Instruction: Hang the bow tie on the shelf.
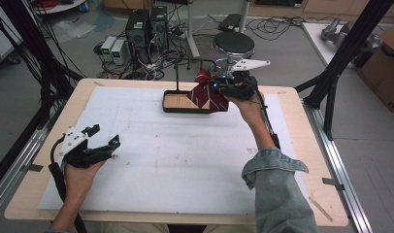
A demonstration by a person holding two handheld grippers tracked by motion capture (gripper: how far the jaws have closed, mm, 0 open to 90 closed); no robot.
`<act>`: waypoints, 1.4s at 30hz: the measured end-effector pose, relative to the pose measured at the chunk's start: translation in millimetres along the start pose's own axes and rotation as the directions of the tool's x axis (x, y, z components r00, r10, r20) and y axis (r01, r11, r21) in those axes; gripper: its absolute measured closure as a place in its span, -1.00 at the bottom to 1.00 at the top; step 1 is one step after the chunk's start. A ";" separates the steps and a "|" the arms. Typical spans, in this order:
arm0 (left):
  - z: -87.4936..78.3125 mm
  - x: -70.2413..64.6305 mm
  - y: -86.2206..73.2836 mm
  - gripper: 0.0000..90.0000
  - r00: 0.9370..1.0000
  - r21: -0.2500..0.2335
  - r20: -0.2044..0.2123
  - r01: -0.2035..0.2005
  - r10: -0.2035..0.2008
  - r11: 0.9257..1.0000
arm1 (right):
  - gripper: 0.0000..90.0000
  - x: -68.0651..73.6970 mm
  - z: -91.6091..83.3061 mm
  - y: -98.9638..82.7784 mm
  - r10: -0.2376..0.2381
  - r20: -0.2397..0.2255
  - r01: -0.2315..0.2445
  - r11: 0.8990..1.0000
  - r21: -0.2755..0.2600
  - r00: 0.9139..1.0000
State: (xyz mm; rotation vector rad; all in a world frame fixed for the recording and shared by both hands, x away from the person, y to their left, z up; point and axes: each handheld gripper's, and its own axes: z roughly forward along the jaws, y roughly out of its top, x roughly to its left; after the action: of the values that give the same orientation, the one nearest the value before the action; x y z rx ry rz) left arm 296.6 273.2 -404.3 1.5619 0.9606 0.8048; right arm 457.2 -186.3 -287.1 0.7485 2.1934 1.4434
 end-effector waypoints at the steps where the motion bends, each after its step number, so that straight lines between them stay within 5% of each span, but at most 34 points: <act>1: -0.3 0.1 0.0 -0.59 1.000 0.000 -0.002 0.000 0.000 1.000 | 0.64 1.1 3.1 1.3 -0.020 0.000 0.020 1.000 0.014 1.000; 8: -0.6 0.3 -1.0 -0.59 1.000 0.003 0.001 0.000 0.000 1.000 | 0.64 6.1 19.6 -0.7 -0.138 0.022 0.137 0.989 0.061 0.990; 12: 0.1 -0.5 -1.7 -0.59 1.000 0.007 0.002 -0.001 0.001 1.000 | 0.64 0.2 26.4 -4.5 -0.140 0.035 0.137 0.988 0.073 0.990; 21: 1.2 -1.4 -3.3 -0.59 1.000 0.015 0.008 -0.003 0.003 1.000 | 0.64 -11.8 28.0 9.8 -0.087 0.092 0.086 0.996 0.018 0.992; 25: 1.1 -1.5 -4.1 -0.59 1.000 0.013 0.007 0.001 -0.001 1.000 | 0.64 -22.0 26.8 15.6 -0.004 0.086 0.005 1.000 -0.013 0.996; 42: 2.0 -2.2 -5.0 -0.59 1.000 0.017 0.020 0.001 -0.001 1.000 | 0.64 -52.2 34.3 19.0 0.118 0.082 -0.112 0.991 -0.075 0.990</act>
State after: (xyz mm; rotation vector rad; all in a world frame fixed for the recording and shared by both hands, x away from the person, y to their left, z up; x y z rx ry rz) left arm 296.5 270.9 -409.7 1.5808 0.9556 0.7808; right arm 522.0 -189.1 -280.4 0.9091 2.0535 1.5061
